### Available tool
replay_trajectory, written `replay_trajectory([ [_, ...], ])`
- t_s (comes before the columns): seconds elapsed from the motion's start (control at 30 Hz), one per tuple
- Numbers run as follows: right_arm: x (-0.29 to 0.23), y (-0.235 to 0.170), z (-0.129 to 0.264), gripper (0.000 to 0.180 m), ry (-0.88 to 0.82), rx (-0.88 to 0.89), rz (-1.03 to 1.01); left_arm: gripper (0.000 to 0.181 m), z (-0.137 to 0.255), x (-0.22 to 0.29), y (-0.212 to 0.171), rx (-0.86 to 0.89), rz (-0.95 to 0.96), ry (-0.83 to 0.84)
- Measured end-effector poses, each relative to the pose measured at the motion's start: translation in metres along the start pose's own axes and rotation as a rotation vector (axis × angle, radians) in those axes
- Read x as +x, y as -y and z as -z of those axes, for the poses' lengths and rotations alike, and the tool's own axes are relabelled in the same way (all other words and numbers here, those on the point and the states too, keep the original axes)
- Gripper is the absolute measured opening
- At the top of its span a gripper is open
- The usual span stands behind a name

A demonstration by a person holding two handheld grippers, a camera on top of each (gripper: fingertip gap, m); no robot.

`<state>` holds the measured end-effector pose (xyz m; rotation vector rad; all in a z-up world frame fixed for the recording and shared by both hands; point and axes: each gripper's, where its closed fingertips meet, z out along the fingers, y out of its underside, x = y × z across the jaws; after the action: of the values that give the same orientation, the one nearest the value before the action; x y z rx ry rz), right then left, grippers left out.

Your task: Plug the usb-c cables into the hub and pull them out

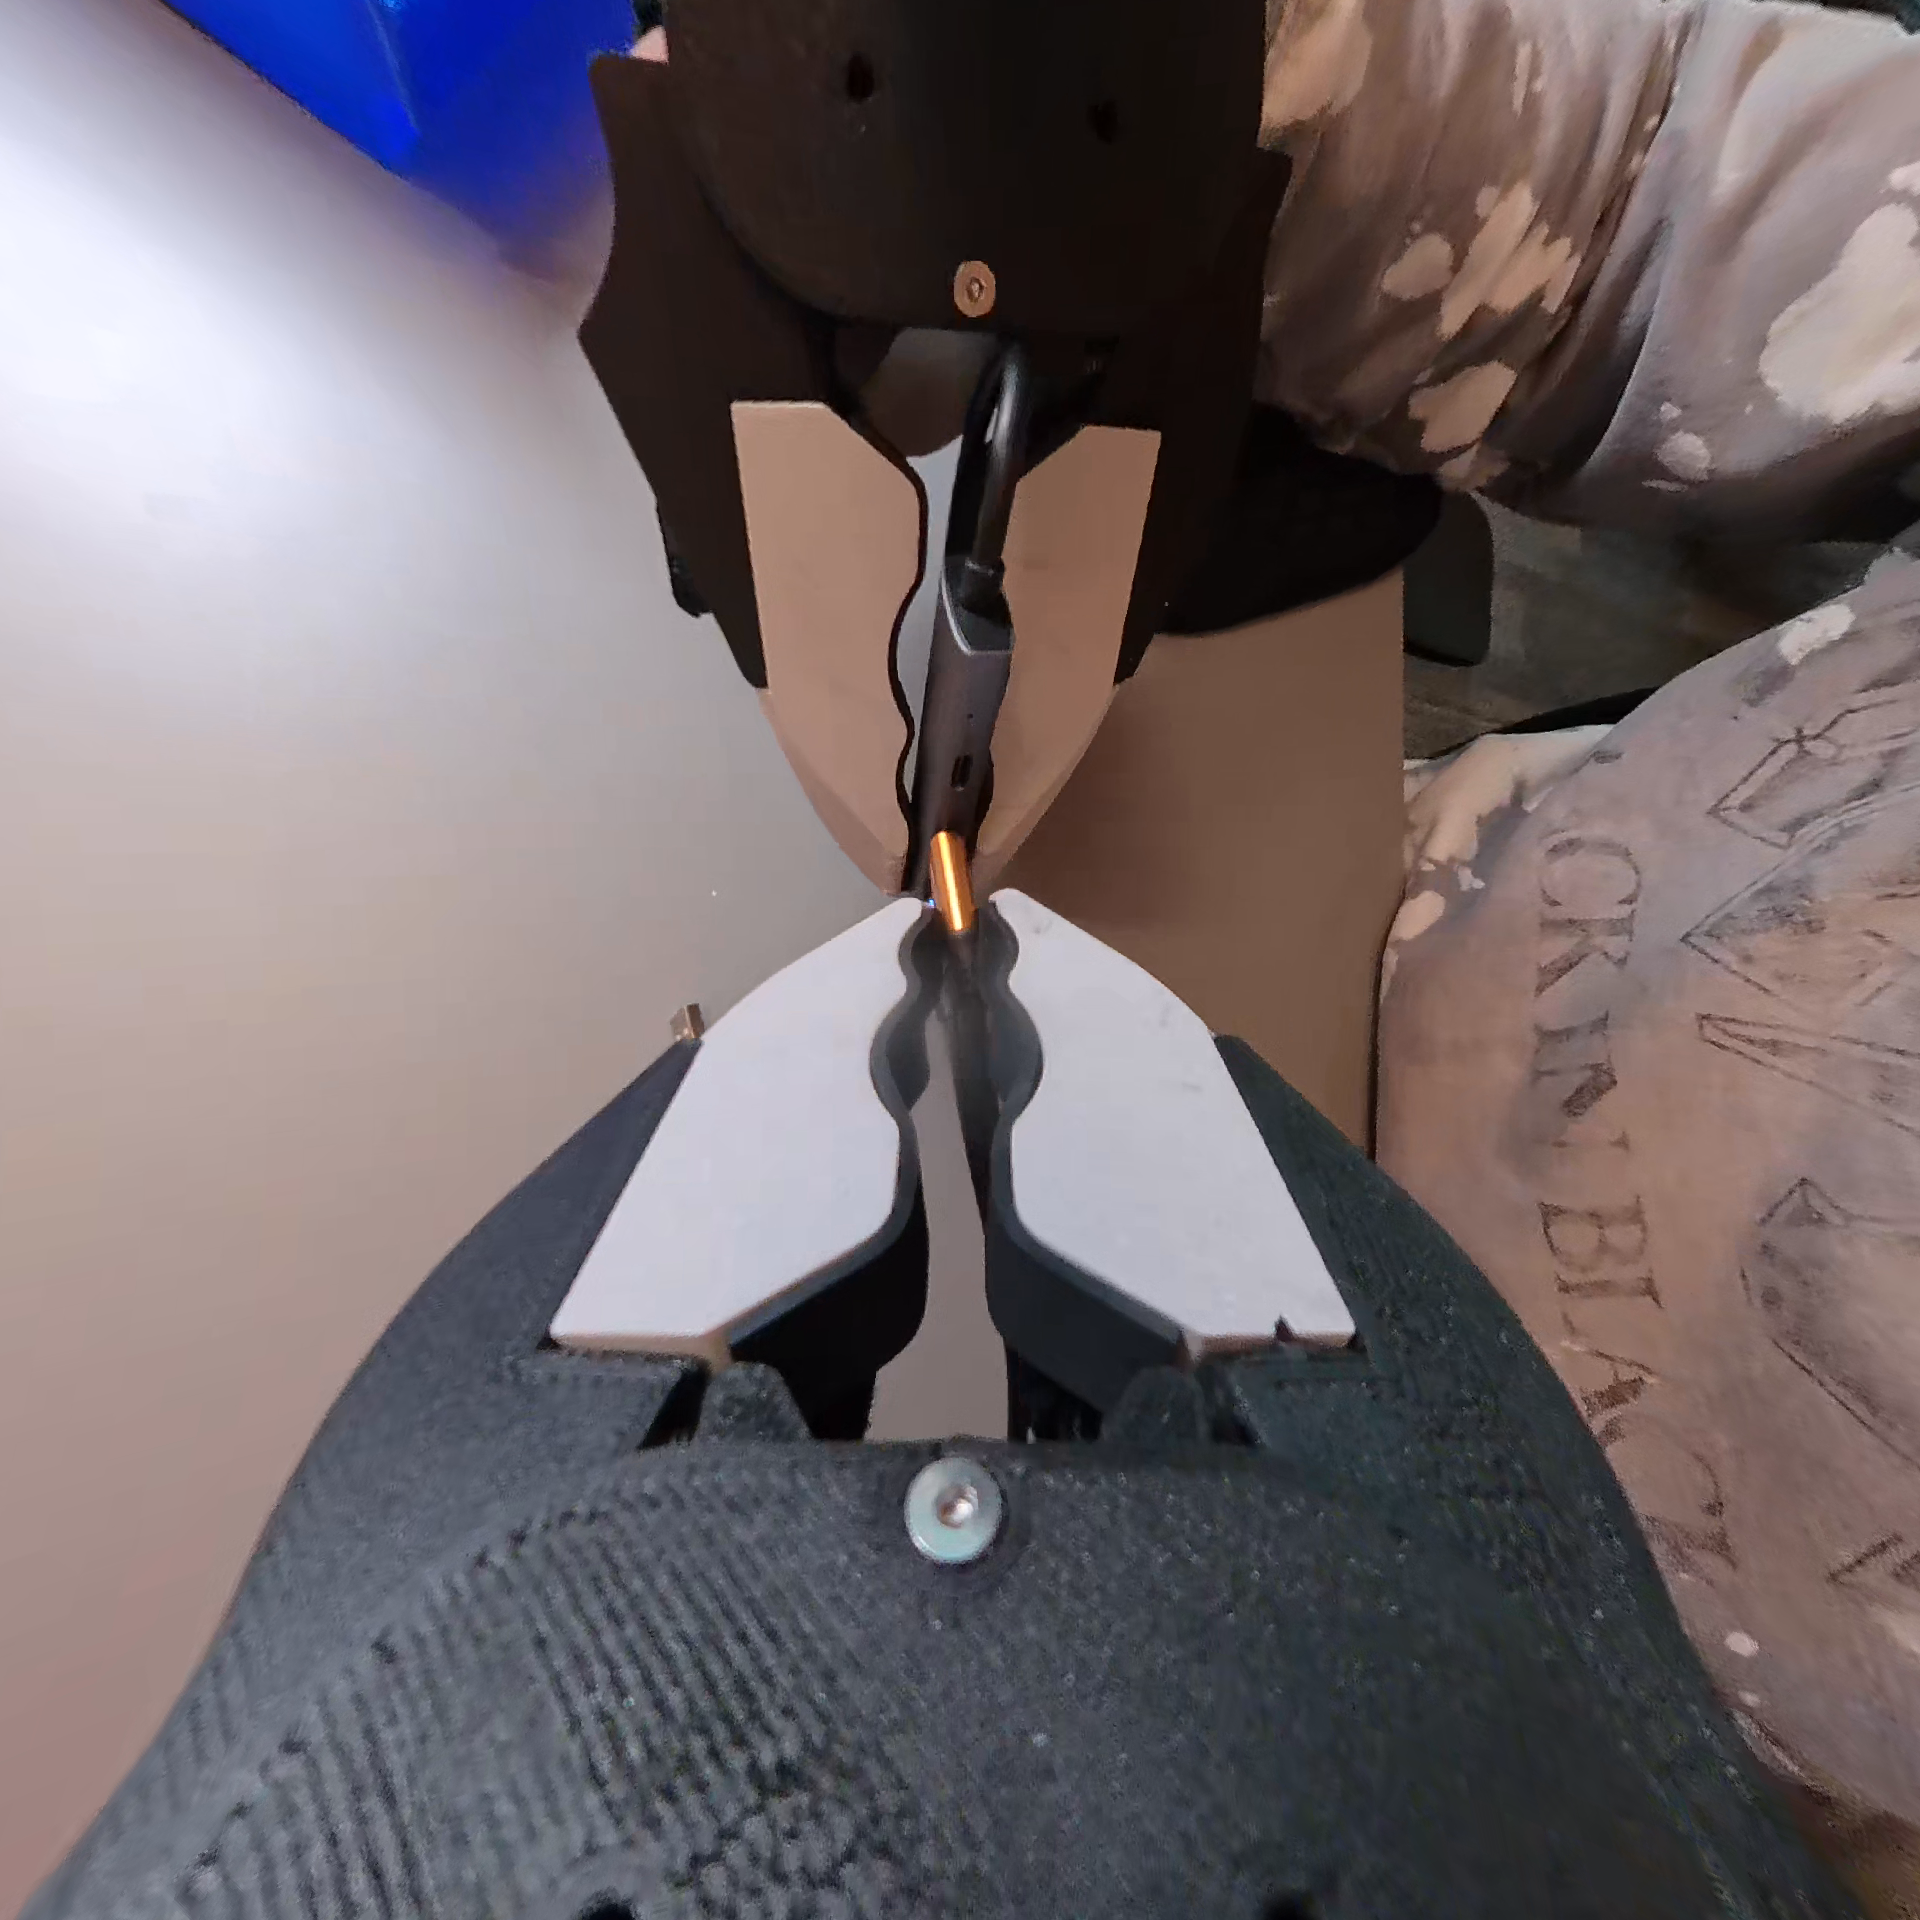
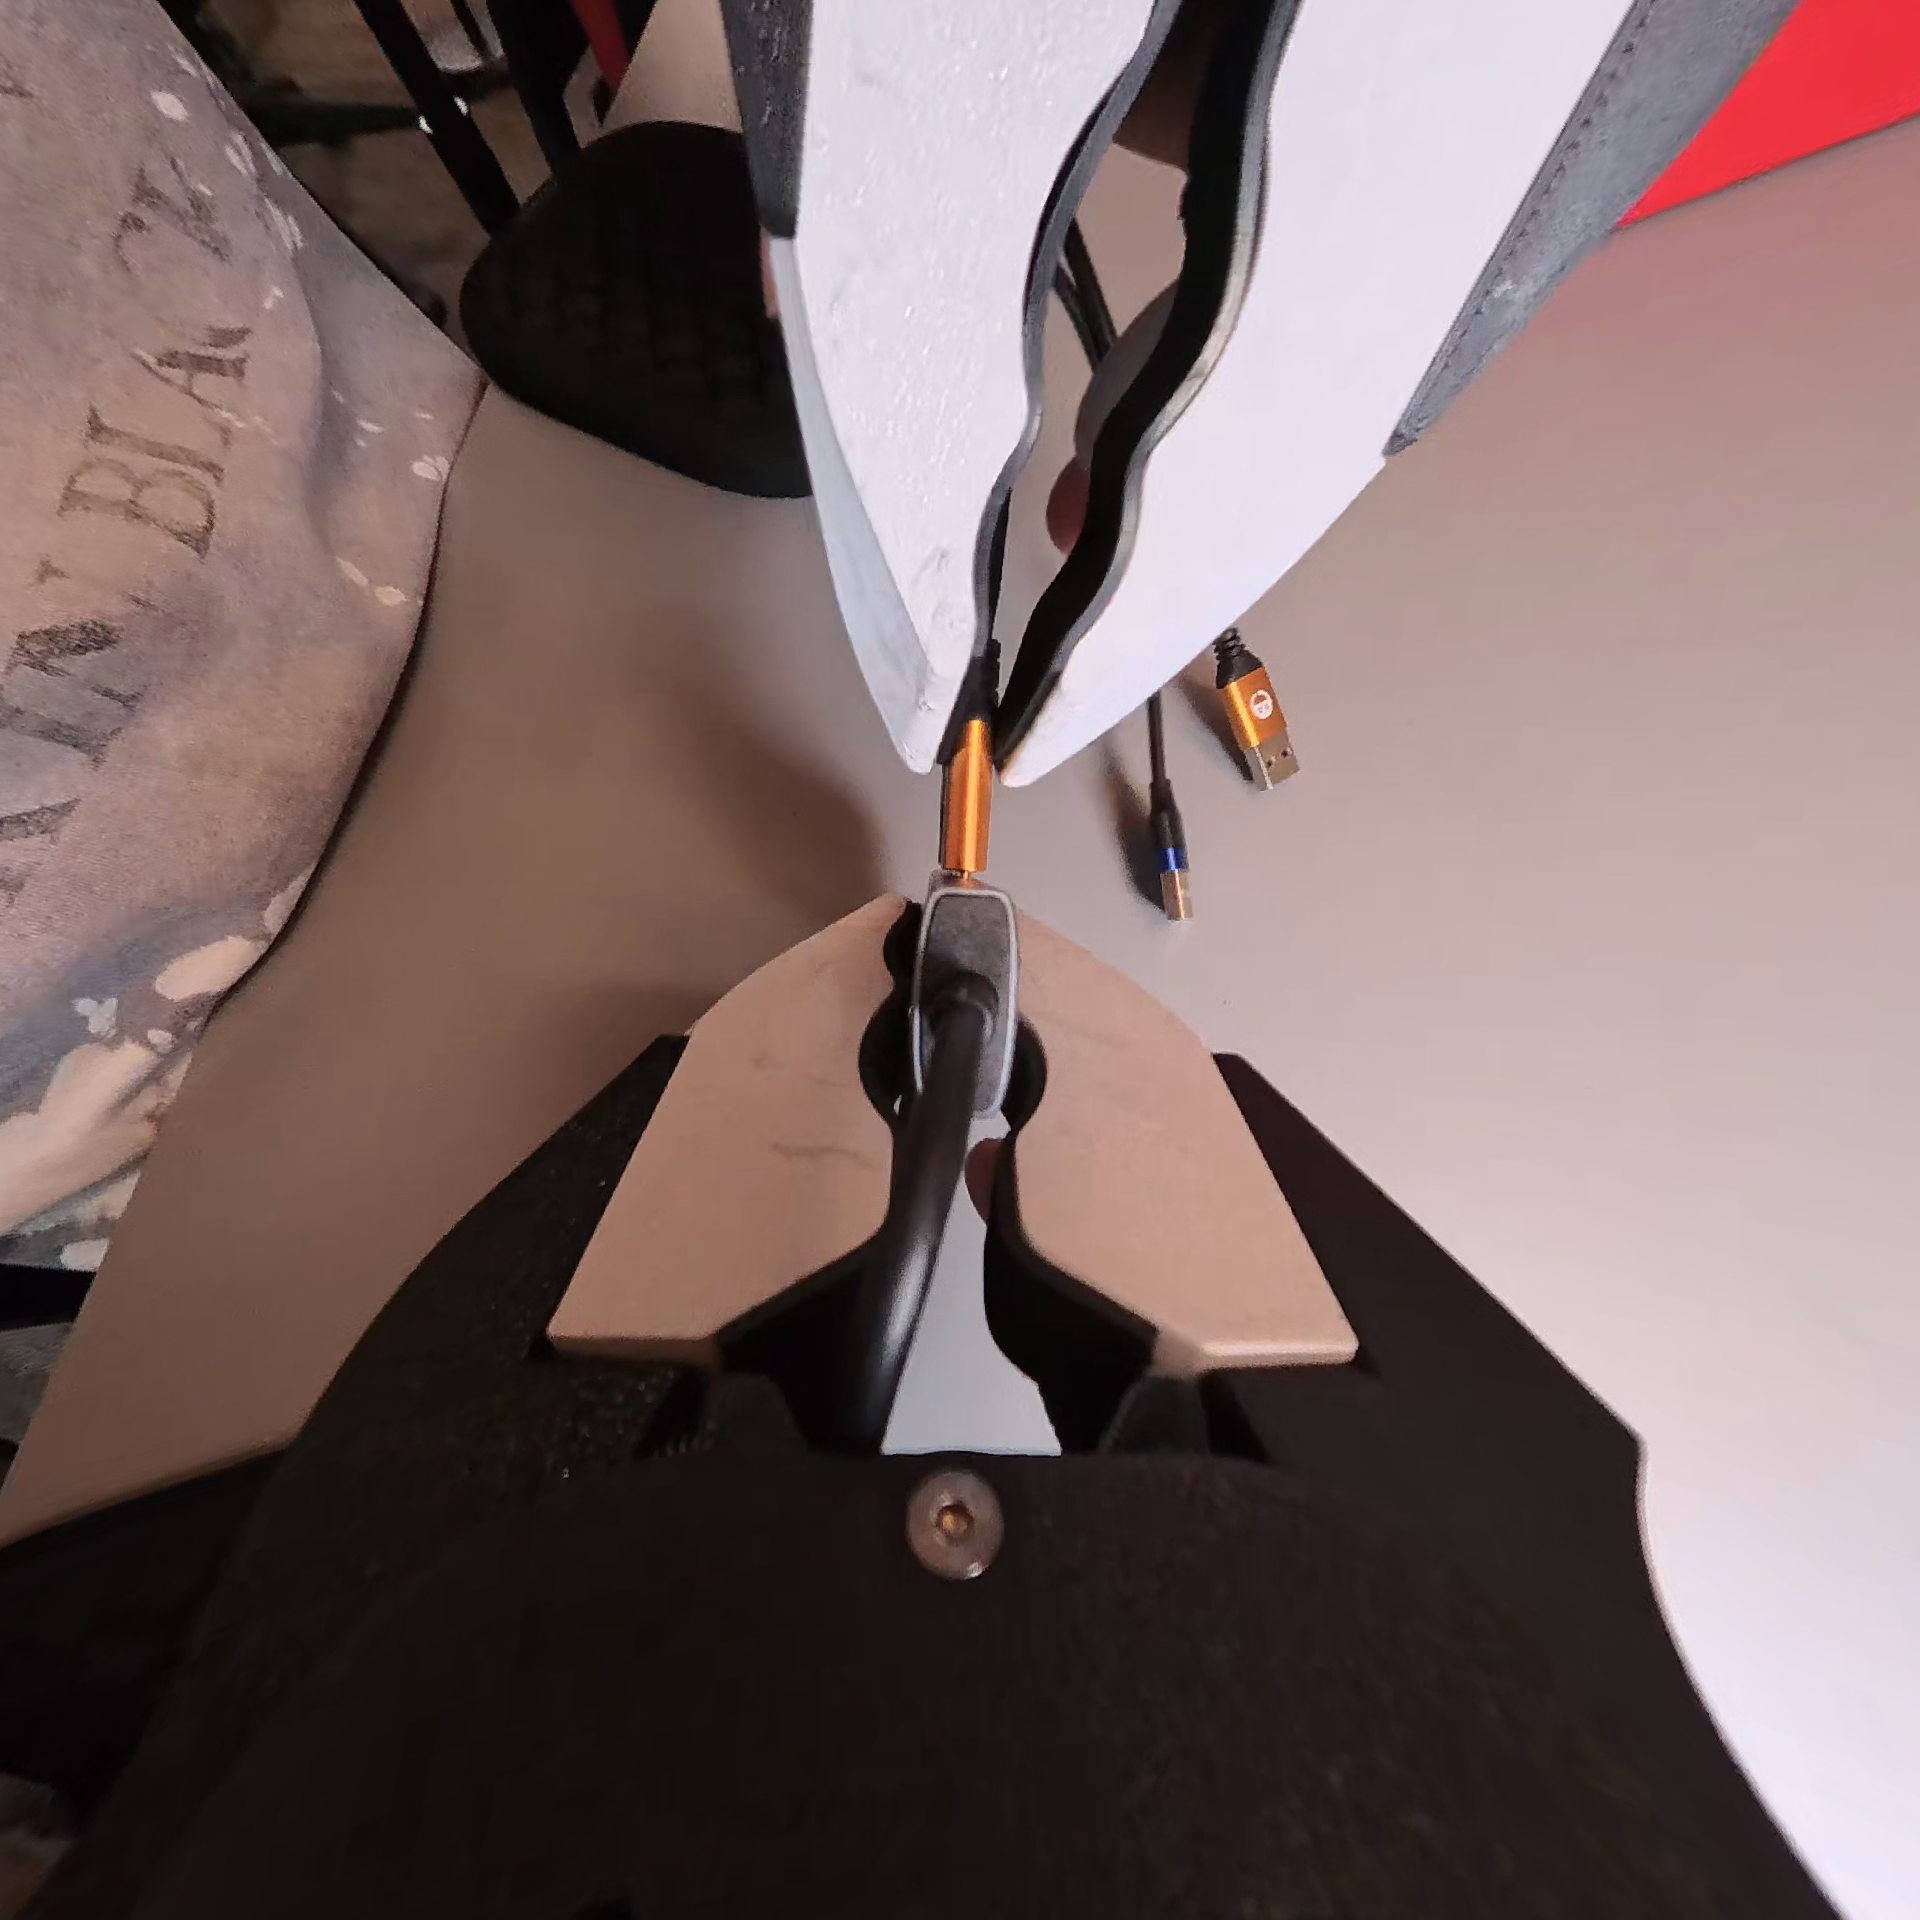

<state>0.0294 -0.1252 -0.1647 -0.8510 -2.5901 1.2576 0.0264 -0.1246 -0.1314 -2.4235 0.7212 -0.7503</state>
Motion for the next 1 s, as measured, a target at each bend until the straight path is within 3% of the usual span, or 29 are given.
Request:
replay_trajectory([
  [0.2,0.001,-0.002,-0.003,0.01,-0.014,-0.02,-0.002,0.007,-0.002,-0.001,-0.003,0.02,-0.019,0.027],
  [0.4,0.003,0.009,0.005,0.01,-0.032,0.052,-0.022,0.008,0.014,0.001,0.008,0.224,-0.1,0.065],
  [0.53,0.013,0.014,0.025,0.01,-0.092,0.135,-0.015,0.023,0.072,-0.004,0.025,0.554,-0.131,0.214],
  [0.67,0.026,0.032,0.056,0.01,-0.18,0.309,-0.008,0.034,0.139,-0.025,0.006,0.813,-0.109,0.452],
  [0.77,0.032,0.055,0.088,0.01,-0.235,0.53,-0.005,0.039,0.161,-0.033,-0.014,0.947,-0.017,0.428],
  [0.87,0.035,0.076,0.116,0.01,-0.272,0.749,-0.013,0.042,0.148,-0.037,-0.02,0.977,0.007,0.36],
  [1.0,0.03,0.095,0.124,0.01,-0.227,0.917,-0.034,0.047,0.1,-0.032,0.003,0.943,-0.011,0.23],
])
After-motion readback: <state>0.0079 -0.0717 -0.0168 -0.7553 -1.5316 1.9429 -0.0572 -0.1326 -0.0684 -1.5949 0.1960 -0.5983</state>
